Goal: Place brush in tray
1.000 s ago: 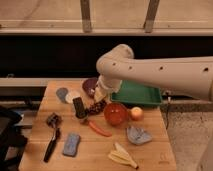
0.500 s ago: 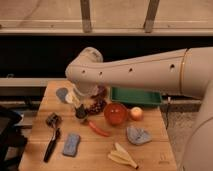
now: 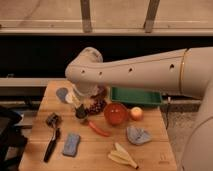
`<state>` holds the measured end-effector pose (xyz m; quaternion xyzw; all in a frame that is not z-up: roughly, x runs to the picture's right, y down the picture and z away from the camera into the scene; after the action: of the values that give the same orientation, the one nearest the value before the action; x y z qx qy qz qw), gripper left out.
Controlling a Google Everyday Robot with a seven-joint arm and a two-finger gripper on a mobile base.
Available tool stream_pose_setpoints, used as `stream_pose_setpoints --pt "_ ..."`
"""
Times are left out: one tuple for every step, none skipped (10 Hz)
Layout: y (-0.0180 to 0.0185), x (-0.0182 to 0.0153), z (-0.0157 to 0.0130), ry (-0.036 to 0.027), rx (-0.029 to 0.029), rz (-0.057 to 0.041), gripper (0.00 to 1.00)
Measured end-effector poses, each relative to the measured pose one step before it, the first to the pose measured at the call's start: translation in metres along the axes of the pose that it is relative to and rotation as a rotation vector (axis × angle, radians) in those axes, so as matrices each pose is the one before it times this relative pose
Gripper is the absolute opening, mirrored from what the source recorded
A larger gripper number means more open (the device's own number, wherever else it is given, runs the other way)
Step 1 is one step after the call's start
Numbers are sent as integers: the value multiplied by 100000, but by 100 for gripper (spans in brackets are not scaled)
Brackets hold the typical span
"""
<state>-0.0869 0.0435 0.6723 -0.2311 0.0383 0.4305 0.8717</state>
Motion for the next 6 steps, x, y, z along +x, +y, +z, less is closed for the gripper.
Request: stream_pose_setpoints --pt "1008 -549 292 591 473 -2689 68" --pt "1126 -864 408 747 846 -2209 68" --pt "1482 -1317 496 267 323 -2746 68" --pt "1389 -1228 521 430 100 -2871 68" --pt "1301 -986 508 418 -327 -2699 68" --pt "673 -394 480 824 -7 -1885 68"
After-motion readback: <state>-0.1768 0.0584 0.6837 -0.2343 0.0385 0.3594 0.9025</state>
